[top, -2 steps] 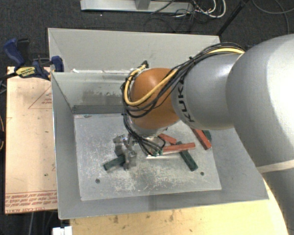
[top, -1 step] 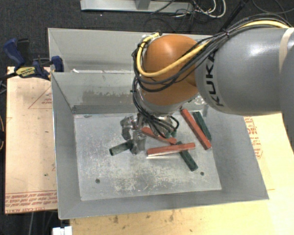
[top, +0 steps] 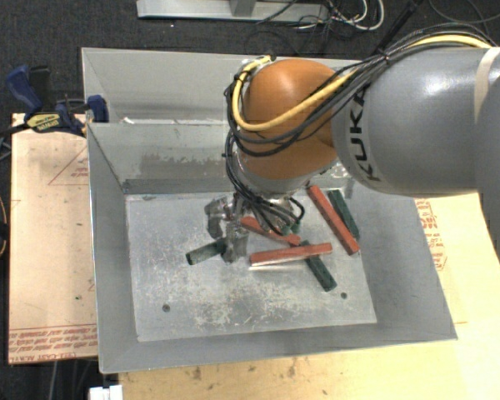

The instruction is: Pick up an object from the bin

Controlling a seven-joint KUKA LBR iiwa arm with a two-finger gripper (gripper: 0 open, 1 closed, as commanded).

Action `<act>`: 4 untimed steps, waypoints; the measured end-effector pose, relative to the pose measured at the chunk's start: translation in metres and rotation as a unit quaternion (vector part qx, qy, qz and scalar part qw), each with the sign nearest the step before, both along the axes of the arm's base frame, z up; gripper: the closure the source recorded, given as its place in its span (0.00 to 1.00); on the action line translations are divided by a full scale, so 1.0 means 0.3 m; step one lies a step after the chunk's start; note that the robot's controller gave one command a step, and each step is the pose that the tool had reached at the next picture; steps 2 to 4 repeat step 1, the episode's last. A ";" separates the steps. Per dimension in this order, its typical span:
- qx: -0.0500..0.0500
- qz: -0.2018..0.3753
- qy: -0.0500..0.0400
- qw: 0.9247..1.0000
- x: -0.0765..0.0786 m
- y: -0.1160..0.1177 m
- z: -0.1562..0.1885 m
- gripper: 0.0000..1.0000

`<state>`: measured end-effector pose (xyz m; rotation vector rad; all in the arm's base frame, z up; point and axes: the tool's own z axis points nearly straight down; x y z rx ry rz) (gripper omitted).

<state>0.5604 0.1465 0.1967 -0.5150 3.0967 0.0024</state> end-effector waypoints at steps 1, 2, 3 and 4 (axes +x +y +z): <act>-0.001 0.055 0.004 0.998 -0.005 -0.014 0.063 1.00; -0.001 0.055 0.004 0.998 -0.005 -0.014 0.063 1.00; -0.001 0.055 0.004 0.998 -0.005 -0.014 0.063 1.00; -0.001 0.055 0.004 0.998 -0.005 -0.014 0.063 1.00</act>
Offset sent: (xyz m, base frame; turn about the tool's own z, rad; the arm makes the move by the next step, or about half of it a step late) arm -0.0582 -0.0390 0.1243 -0.3244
